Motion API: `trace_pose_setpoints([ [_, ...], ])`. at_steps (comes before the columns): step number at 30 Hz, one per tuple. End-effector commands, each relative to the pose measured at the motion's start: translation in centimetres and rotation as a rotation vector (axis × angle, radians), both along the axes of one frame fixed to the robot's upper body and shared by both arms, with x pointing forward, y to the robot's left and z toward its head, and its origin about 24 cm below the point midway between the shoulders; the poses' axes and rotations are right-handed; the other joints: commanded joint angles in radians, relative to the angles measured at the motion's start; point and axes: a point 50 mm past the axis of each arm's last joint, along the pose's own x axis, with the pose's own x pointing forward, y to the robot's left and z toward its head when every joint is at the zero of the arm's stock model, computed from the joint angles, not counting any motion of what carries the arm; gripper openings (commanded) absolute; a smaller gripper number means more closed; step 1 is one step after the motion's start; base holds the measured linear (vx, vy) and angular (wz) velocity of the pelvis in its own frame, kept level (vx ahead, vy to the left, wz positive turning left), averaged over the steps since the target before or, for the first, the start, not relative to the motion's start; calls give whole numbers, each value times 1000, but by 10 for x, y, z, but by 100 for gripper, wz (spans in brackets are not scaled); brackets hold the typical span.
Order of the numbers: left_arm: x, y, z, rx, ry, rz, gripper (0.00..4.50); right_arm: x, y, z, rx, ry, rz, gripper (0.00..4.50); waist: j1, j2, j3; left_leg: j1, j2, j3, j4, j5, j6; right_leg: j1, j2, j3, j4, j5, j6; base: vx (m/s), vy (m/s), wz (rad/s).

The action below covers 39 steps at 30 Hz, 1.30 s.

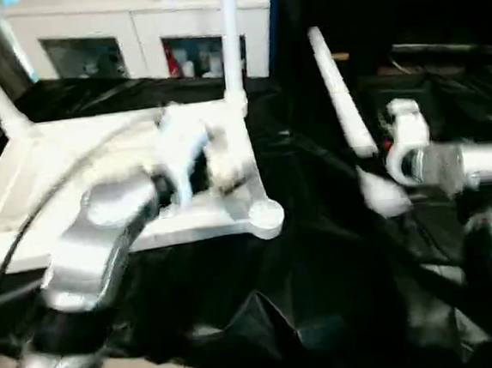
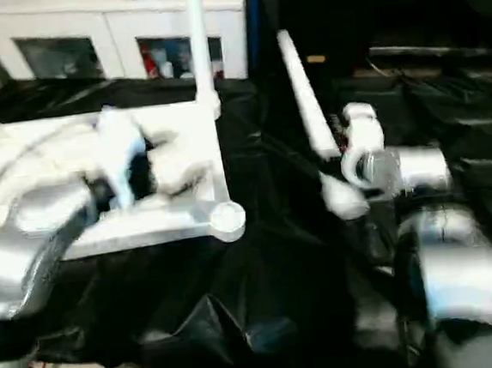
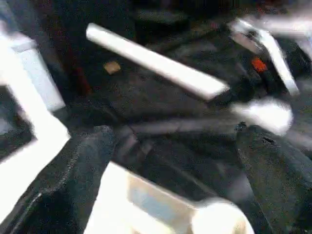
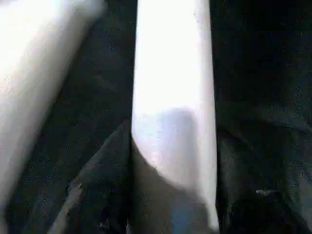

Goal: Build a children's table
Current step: Pick table leg

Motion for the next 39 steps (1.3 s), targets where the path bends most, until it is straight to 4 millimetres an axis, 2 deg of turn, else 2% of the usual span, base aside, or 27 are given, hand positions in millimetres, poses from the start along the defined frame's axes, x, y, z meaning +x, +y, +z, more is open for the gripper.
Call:
trace_pose_setpoints([
  [1,15,2,5,-72,29,100,450,-11,21,25,190,-176,165,186,7,2,-95,5,17,-6,-57,-128,57,76,-43,45,-60,-34,-219,0,0,0],
  [2,20,1,7,-81,29,132,450,-17,26,28,253,-192,209,186,15,2,-95,11,17,-2,-54,-126,76,71,-40,44,-67,-32,-221,0,0,0],
  [3,21,1,7,-83,32,133,450,-18,26,29,262,-195,214,186,19,3,-92,11,20,-5,-58,-140,83,72,-41,42,-70,-66,-227,0,0,0],
  [4,24,-6,9,-141,109,83,450,-27,30,35,347,-236,255,186,25,1,-91,14,22,-5,-60,-155,73,68,-44,42,-75,-120,-222,0,0,0],
  [5,24,-6,9,-148,117,77,450,-28,30,36,353,-240,258,186,26,1,-89,14,19,-1,-58,-154,65,68,-44,44,-75,-134,-221,0,0,0],
  [6,27,-11,13,-203,153,59,450,-33,30,39,398,-265,278,186,29,3,-87,14,22,-5,-62,-163,51,64,-48,42,-78,-176,-219,0,0,0],
  [7,32,-20,19,-307,194,31,450,-42,33,45,447,-319,314,186,34,5,-84,21,21,0,-60,-180,43,59,-46,44,-84,-206,-209,0,0,0],
  [10,32,-30,24,-417,235,-32,450,-51,40,47,442,-352,377,186,44,-2,-85,17,22,-3,-64,-189,38,62,-50,42,-88,-232,-191,0,0,0],
  [14,29,-42,27,-476,266,-95,450,-65,56,45,409,-344,464,186,43,-5,-85,12,21,-5,-66,-170,42,64,-50,42,-91,-230,-176,0,0,0],
  [15,27,-47,29,-504,276,-121,450,-66,62,41,383,-312,469,186,39,-12,-83,10,20,-5,-67,-173,40,65,-51,42,-95,-255,-165,0,0,0],
  [17,23,-50,34,-553,282,-161,450,-63,65,37,356,-285,455,186,38,-18,-82,8,18,-3,-66,-168,34,65,-53,42,-99,-296,-149,0,0,0],
  [18,20,-52,37,-578,278,-187,450,-62,66,35,344,-274,448,186,38,-13,-82,9,19,-3,-66,-166,28,63,-54,42,-100,-312,-148,0,0,0],
  [22,8,-55,39,-621,316,-281,450,-62,70,33,319,-258,426,186,33,-12,-80,10,19,-4,-68,-174,27,62,-51,42,-101,-303,-141,0,0,0],
  [23,8,-55,38,-618,317,-280,450,-62,71,34,317,-259,428,186,34,-15,-81,10,20,-4,-68,-168,29,63,-51,43,-100,-297,-139,0,0,0],
  [24,8,-55,36,-604,325,-270,450,-63,72,34,309,-262,433,186,35,-12,-81,9,20,-4,-68,-156,31,62,-50,43,-99,-284,-136,0,0,0],
  [27,8,-56,29,-583,366,-238,450,-67,77,36,277,-269,454,186,34,-13,-83,11,22,-3,-69,-144,31,62,-48,44,-97,-263,-132,0,0,0],
  [28,8,-56,27,-575,374,-224,423,-67,78,36,270,-270,454,186,35,-12,-83,10,21,-4,-70,-140,31,63,-48,44,-97,-255,-133,0,0,0],
  [31,11,-55,22,-546,404,-145,416,-68,85,35,218,-279,459,186,34,-13,-83,9,24,-5,-71,-130,27,63,-47,44,-94,-227,-133,0,0,0],
  [34,13,-54,17,-529,424,-87,378,-70,94,33,171,-287,478,186,35,-14,-83,9,22,-4,-71,-131,29,64,-51,45,-97,-237,-128,0,0,0],
  [37,15,-50,17,-553,425,-45,368,-69,98,34,158,-290,464,186,35,-17,-82,8,21,-3,-71,-128,28,64,-50,45,-99,-242,-122,0,0,0],
  [39,15,-49,18,-554,417,-39,344,-68,99,34,157,-291,464,186,35,-17,-83,9,22,-3,-71,-127,28,64,-50,45,-99,-242,-123,0,0,0],
])
